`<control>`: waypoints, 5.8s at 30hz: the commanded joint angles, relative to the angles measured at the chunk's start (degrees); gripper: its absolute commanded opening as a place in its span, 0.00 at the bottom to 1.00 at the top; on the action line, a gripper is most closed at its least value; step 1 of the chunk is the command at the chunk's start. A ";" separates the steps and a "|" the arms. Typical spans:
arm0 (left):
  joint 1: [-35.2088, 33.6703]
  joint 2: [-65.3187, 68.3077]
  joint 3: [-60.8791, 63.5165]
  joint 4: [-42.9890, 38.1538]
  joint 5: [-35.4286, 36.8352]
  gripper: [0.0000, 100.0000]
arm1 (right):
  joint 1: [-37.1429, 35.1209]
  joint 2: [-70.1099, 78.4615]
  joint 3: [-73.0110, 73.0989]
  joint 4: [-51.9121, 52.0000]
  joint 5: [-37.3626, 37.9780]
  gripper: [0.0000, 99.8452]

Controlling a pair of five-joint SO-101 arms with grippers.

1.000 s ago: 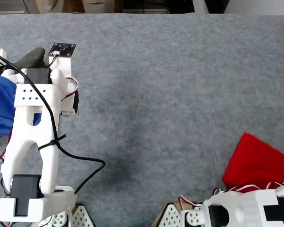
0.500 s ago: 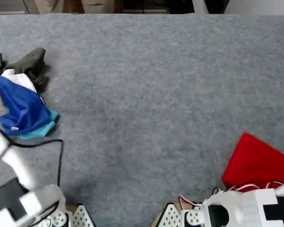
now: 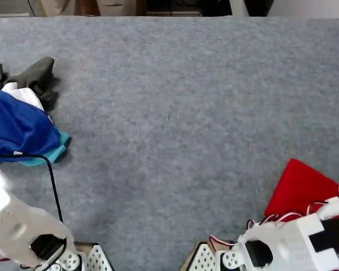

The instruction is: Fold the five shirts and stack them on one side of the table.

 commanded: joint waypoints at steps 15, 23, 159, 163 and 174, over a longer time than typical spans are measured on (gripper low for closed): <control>1.41 7.60 -6.24 -5.89 1.41 0.02 | -2.86 -3.91 -2.33 1.23 -7.91 0.06; 2.99 -3.21 -29.01 7.21 1.32 0.02 | -6.02 -11.65 -1.19 1.23 -12.40 0.06; 5.36 -85.32 70.95 -6.68 -15.65 0.27 | -89.89 34.51 -31.16 1.67 -37.45 0.00; 5.54 -85.32 70.95 -7.38 -15.65 0.27 | -83.56 23.96 -17.89 1.58 -34.81 0.00; 11.43 -72.57 68.04 -11.60 -11.96 0.27 | -62.64 4.70 6.73 0.35 -20.13 0.00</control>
